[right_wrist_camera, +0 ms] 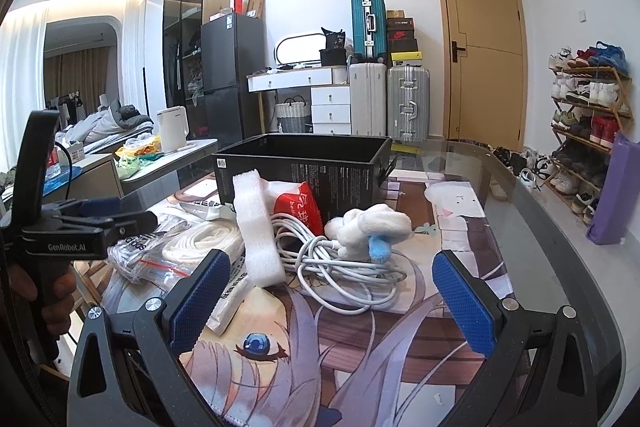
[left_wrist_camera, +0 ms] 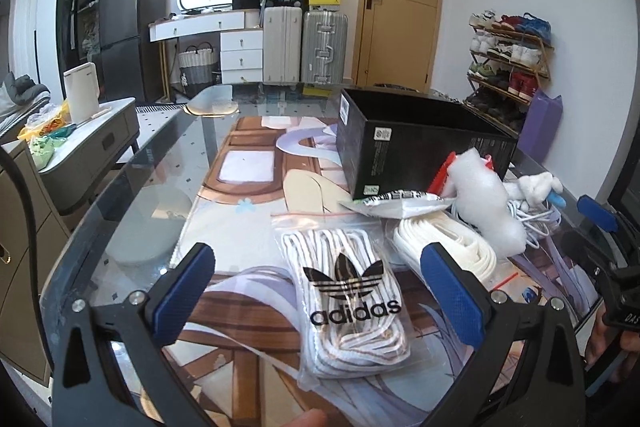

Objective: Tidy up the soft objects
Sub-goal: 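Close the left tool on the adidas lace bag while the right tool grasps the white foam strip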

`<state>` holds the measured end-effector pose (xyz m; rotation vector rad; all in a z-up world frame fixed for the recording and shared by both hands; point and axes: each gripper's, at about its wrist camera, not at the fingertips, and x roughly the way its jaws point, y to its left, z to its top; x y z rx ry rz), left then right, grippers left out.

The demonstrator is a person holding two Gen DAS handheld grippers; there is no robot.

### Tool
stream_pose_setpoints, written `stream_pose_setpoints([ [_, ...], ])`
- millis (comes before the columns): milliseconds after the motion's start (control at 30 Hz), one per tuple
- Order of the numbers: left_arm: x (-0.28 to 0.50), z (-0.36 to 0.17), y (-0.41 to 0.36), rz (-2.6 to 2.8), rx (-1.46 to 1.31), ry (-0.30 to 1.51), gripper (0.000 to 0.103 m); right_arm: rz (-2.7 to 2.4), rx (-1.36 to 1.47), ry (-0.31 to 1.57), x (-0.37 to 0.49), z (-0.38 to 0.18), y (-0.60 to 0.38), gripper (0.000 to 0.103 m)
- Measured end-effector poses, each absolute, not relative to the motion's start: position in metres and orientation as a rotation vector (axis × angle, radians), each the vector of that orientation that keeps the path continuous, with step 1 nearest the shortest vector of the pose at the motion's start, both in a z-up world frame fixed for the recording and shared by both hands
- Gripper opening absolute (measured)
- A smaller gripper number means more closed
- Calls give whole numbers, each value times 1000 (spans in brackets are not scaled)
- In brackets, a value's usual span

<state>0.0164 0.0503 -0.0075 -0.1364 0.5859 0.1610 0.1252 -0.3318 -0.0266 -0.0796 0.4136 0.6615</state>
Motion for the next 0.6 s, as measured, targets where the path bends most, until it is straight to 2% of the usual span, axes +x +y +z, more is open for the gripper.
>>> stream_pose_setpoints([
  [400, 24, -21, 50, 161, -146, 658, 101, 744, -31, 411, 130, -13, -323, 103],
  [467, 24, -22, 50, 155, -137, 662, 96, 751, -40, 398, 130, -7, -319, 103],
  [600, 26, -26, 50, 109, -150, 690, 73, 803, -37, 396, 132, 2, -310, 103],
])
